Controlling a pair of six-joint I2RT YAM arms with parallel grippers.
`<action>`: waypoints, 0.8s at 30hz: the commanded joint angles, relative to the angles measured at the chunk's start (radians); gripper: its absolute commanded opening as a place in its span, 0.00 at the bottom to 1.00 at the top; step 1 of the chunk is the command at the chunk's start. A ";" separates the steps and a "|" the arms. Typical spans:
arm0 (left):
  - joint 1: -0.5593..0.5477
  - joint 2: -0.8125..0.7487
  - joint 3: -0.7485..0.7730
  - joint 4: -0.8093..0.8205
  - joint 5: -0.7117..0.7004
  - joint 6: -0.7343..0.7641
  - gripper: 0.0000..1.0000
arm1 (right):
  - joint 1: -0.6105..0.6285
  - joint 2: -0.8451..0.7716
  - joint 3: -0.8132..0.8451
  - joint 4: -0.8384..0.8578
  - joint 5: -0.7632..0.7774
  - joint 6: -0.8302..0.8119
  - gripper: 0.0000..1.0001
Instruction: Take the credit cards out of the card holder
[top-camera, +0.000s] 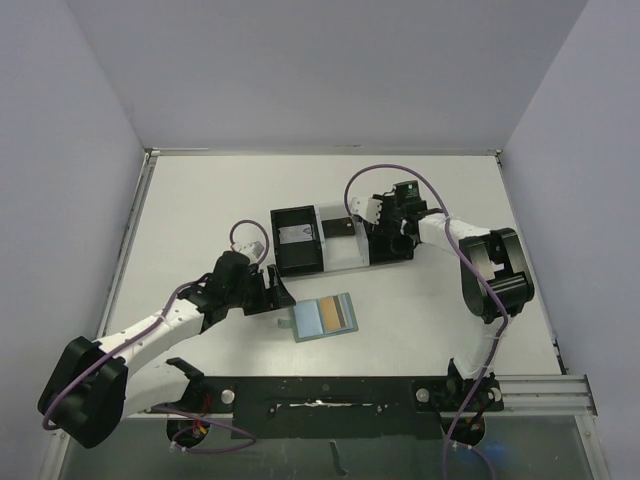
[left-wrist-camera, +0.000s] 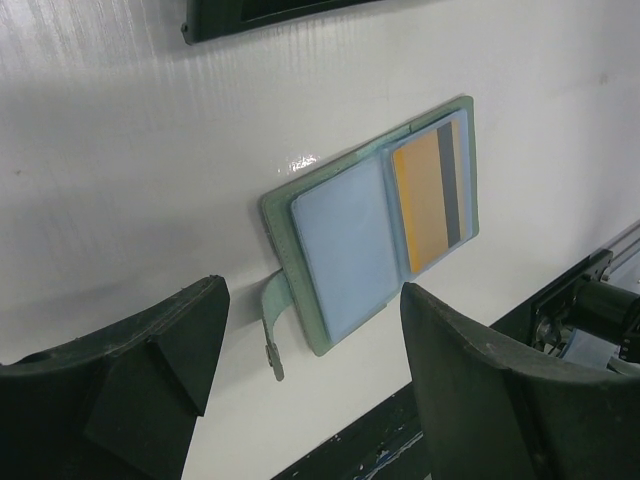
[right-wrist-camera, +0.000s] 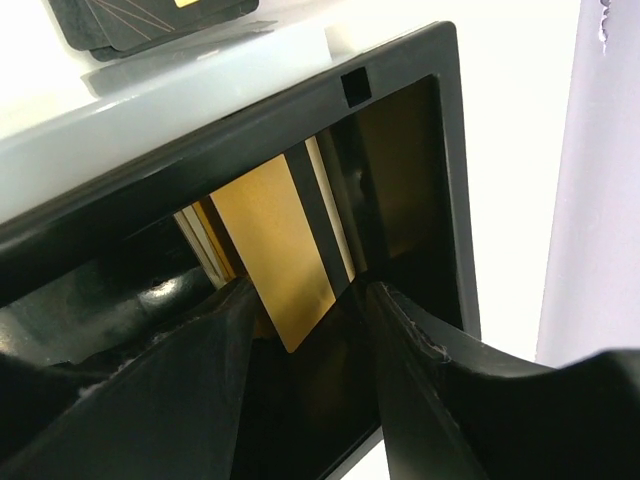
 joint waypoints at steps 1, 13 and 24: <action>0.008 0.011 0.033 0.031 0.034 0.015 0.69 | -0.005 -0.043 0.046 -0.001 -0.026 0.008 0.49; 0.007 0.032 0.044 0.036 0.064 0.024 0.69 | -0.008 0.008 0.087 -0.011 -0.001 0.035 0.50; 0.007 0.065 0.045 0.050 0.097 0.031 0.69 | -0.009 0.002 0.121 -0.109 -0.033 0.029 0.52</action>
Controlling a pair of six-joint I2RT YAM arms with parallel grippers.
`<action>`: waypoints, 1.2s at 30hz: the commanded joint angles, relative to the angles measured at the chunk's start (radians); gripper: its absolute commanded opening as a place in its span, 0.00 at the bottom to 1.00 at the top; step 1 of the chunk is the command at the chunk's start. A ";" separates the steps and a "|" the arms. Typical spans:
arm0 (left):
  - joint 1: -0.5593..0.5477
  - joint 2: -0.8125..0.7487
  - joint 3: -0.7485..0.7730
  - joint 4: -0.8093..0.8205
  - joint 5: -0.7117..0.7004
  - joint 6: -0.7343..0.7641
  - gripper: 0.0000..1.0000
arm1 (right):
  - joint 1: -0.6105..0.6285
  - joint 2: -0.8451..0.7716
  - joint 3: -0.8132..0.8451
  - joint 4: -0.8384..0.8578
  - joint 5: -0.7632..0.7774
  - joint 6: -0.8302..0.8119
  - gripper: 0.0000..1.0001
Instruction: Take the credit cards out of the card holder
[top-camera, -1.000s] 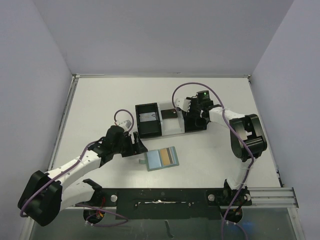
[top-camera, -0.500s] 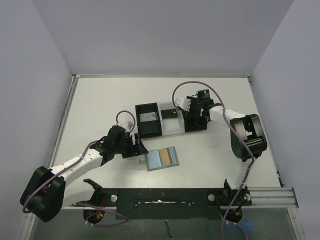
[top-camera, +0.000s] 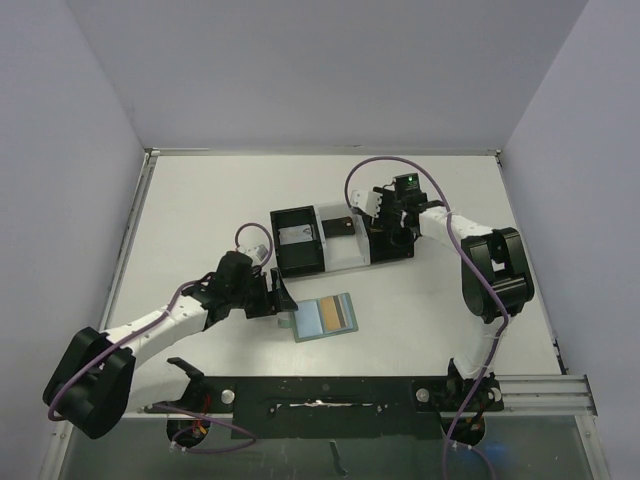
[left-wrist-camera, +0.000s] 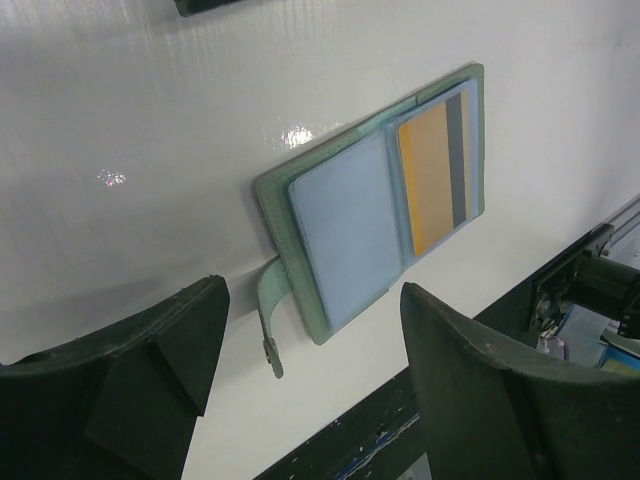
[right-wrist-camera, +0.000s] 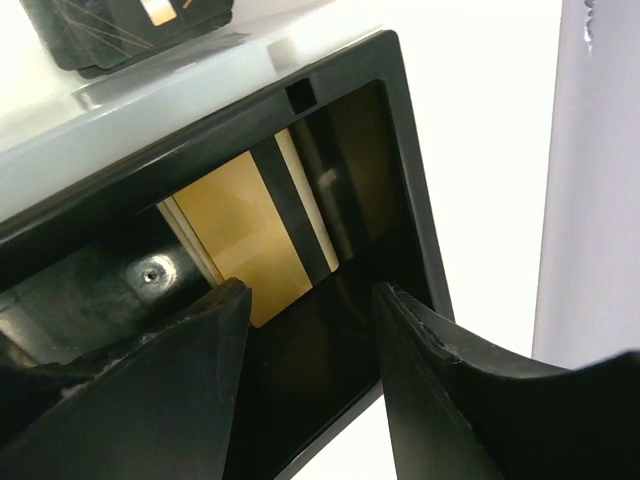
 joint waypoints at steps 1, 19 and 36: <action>0.003 0.016 0.047 0.047 0.038 0.026 0.69 | -0.009 0.005 0.050 -0.044 -0.032 0.002 0.52; 0.003 -0.027 0.089 0.047 0.058 0.019 0.69 | -0.008 -0.235 -0.045 0.291 0.047 0.486 0.59; -0.031 0.039 0.126 0.103 0.101 -0.037 0.67 | 0.027 -0.539 -0.258 0.053 0.008 1.513 0.50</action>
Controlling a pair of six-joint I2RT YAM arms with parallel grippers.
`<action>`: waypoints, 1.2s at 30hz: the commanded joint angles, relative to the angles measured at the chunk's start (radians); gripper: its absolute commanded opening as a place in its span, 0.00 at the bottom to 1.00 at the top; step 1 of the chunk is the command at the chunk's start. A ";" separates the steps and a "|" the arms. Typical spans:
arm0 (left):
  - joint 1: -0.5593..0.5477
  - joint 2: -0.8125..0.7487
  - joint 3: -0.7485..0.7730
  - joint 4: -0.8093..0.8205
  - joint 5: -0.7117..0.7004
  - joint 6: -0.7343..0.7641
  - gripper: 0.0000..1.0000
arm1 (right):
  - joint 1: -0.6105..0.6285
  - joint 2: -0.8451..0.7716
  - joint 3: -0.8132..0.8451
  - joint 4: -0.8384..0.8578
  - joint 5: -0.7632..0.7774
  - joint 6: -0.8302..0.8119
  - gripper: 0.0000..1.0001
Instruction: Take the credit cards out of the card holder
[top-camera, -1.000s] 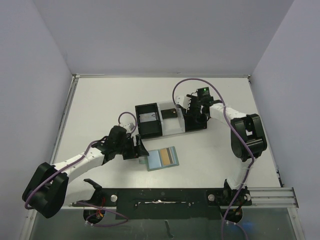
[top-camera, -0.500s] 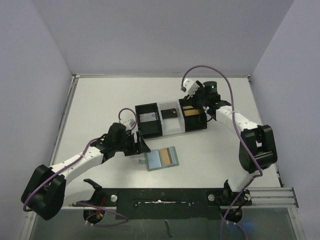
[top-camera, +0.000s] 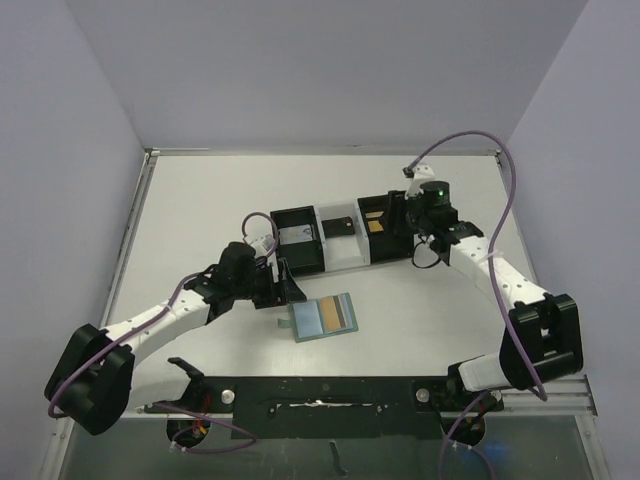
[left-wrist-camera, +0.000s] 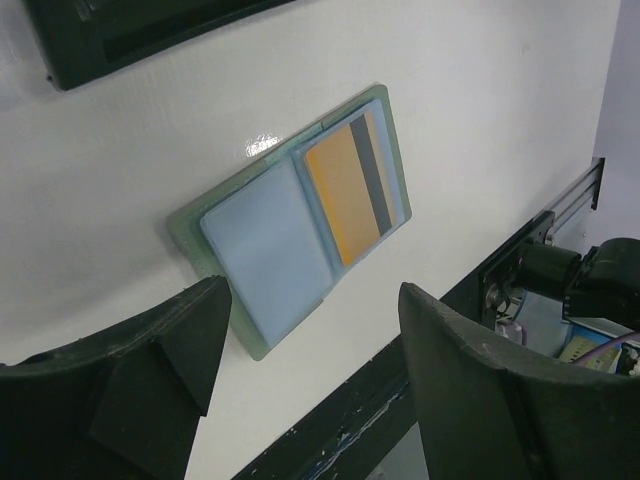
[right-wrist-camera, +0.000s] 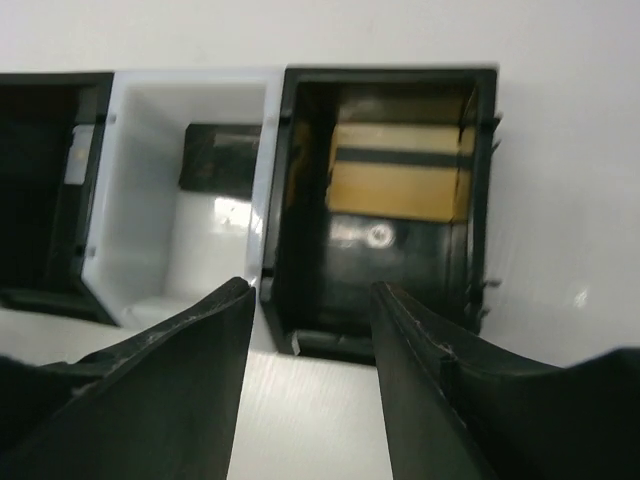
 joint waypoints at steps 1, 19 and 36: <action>-0.029 0.034 0.051 0.089 0.037 -0.040 0.66 | 0.038 -0.152 -0.134 0.050 -0.070 0.295 0.50; -0.086 0.217 0.012 0.356 0.089 -0.219 0.54 | 0.413 -0.199 -0.477 0.180 0.002 0.715 0.37; -0.100 0.318 0.012 0.410 0.138 -0.235 0.44 | 0.438 -0.047 -0.482 0.216 -0.086 0.720 0.28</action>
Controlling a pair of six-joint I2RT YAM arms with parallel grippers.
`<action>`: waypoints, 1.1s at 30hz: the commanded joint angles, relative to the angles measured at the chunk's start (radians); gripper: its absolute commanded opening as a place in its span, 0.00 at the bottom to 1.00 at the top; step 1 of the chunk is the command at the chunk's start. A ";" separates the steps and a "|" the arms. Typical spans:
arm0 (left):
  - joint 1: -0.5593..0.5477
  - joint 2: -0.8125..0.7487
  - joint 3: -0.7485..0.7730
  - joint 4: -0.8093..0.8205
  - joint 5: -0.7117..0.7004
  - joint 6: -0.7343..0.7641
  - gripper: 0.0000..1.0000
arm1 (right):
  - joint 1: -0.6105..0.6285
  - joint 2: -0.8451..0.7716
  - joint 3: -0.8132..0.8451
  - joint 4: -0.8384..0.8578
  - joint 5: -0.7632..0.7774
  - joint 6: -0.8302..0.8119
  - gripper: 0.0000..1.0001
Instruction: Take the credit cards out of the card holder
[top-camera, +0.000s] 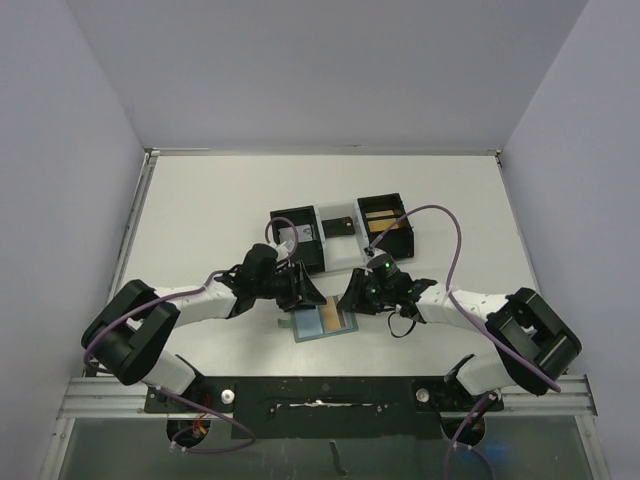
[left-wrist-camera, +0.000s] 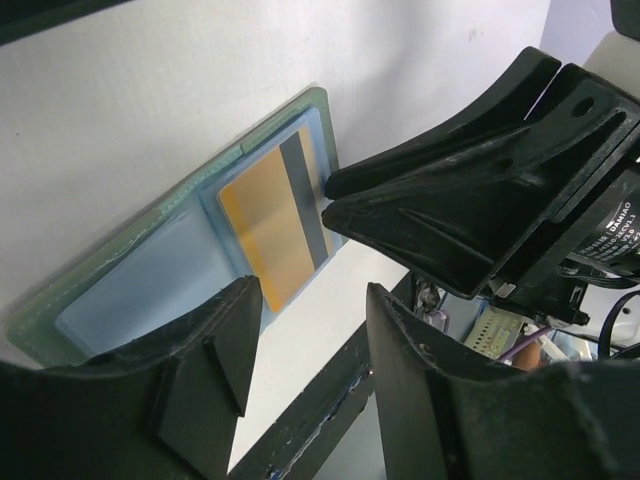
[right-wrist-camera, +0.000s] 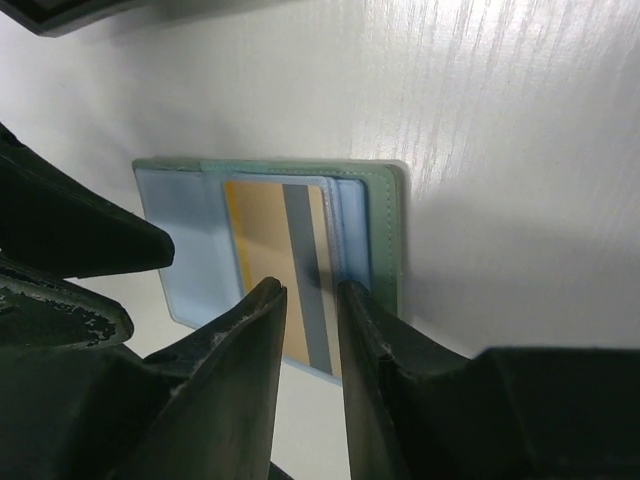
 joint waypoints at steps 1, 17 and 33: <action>-0.010 0.026 0.003 0.064 0.029 0.000 0.42 | 0.014 0.017 0.012 0.051 -0.022 0.008 0.27; -0.017 0.055 -0.061 0.087 -0.045 -0.012 0.31 | 0.019 0.071 0.030 0.028 -0.050 -0.007 0.15; -0.028 0.125 -0.086 0.201 -0.064 -0.042 0.17 | 0.028 0.116 0.054 0.032 -0.079 -0.023 0.15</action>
